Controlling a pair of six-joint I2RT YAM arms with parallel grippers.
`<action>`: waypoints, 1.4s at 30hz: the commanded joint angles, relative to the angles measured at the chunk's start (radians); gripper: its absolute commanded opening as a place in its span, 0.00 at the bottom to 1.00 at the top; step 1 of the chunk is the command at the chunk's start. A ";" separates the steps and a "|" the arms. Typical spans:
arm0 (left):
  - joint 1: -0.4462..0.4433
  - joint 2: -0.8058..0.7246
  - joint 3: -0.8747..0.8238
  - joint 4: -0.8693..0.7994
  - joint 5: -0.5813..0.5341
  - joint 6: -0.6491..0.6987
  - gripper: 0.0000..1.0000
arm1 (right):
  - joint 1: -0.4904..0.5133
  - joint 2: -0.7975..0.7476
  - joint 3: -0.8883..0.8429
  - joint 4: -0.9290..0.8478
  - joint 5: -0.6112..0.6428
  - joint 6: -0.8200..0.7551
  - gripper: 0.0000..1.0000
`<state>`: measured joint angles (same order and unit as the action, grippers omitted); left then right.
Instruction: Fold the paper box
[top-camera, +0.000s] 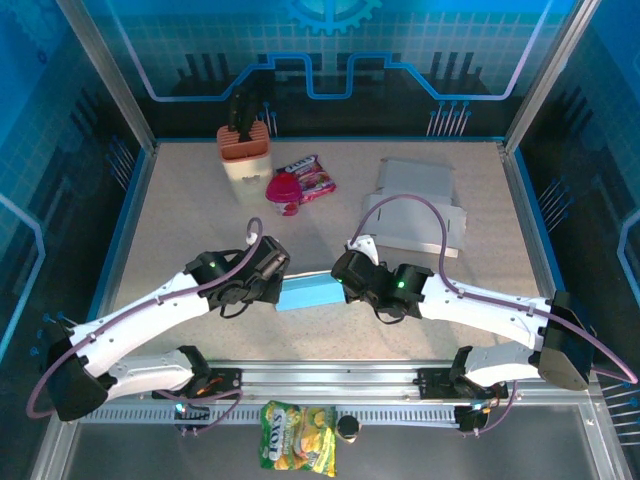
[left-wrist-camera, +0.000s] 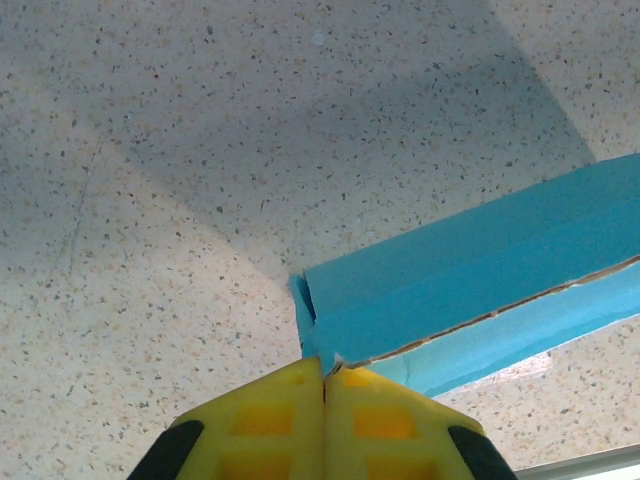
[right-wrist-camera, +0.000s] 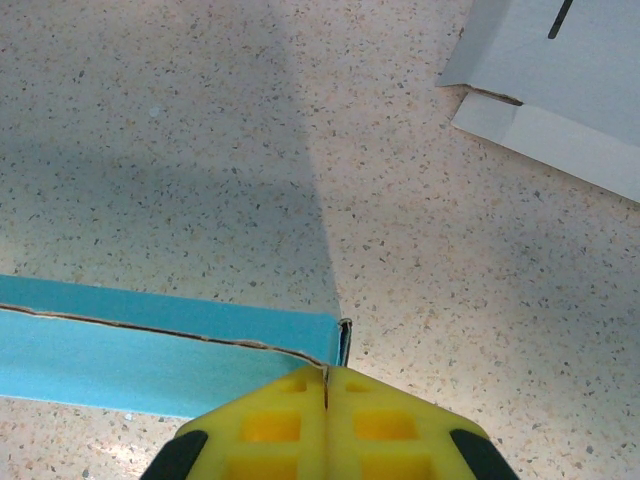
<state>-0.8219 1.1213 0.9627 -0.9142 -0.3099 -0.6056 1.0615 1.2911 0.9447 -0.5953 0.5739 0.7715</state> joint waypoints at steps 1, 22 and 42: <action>-0.004 0.020 0.031 -0.031 0.032 -0.110 0.00 | 0.019 0.015 0.009 -0.032 -0.020 0.020 0.00; 0.053 0.046 0.065 -0.020 0.129 -0.193 0.00 | 0.022 0.016 0.012 -0.031 -0.027 0.018 0.00; 0.168 0.014 0.022 0.025 0.297 -0.163 0.00 | 0.019 0.024 0.018 -0.031 -0.032 0.015 0.00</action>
<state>-0.6682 1.1488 1.0023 -0.9199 -0.1009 -0.7837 1.0615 1.2984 0.9501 -0.5957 0.5766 0.7712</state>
